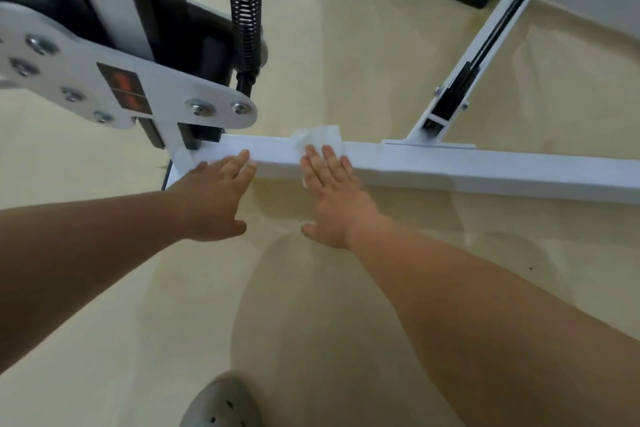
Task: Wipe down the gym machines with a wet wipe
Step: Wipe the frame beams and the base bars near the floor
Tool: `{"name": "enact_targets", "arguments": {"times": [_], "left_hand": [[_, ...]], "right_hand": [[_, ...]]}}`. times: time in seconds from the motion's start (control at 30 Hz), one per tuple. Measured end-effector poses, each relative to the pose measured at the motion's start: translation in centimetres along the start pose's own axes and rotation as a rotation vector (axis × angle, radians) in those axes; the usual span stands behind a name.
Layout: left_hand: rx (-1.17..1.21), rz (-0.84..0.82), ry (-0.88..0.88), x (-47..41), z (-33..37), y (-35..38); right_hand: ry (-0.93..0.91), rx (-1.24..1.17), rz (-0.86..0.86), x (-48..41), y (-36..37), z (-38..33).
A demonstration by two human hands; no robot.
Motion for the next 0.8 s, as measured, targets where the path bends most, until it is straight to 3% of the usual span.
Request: {"name": "enact_targets", "arguments": {"times": [0.07, 0.2, 0.27, 0.37, 0.47, 0.6, 0.7, 0.8], "left_hand": [[-0.054, 0.023, -0.033, 0.1, -1.9, 0.1], [0.117, 0.069, -0.123, -0.4, -4.7, 1.2], [0.125, 0.093, -0.125, -0.2, -5.2, 1.7], [0.016, 0.159, -0.105, 0.8, -5.4, 2.1], [-0.057, 0.241, -0.039, 2.0, -5.4, 2.8], [-0.034, 0.19, -0.051, 2.7, -6.4, 4.4], [-0.003, 0.161, -0.066, 2.7, -6.7, 5.0], [0.07, 0.138, -0.083, 2.4, -6.5, 5.5]], "right_hand": [[0.05, 0.027, 0.006, -0.1, -0.5, 1.3], [0.392, -0.02, 0.064, 1.4, -0.6, 7.4], [0.451, -0.054, 0.068, 1.6, -0.1, 7.1], [0.381, -0.077, 0.086, 0.0, 0.2, 2.4], [0.148, -0.037, 0.034, -2.7, 0.2, -4.8], [-0.141, 0.033, -0.017, -5.7, -0.7, -12.3], [-0.134, 0.097, 0.023, -6.0, -1.4, -11.5], [0.052, 0.115, 0.074, -4.8, -1.0, -6.0]]}}
Point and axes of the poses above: each hand's wrist, its own x-axis away from the middle knuckle, its own y-axis out of the palm, z = x × y, the point moved 9 cm from there along -x, towards the middle knuckle, and after that the axes turned 7 degrees about y, right-handed, at the moved point
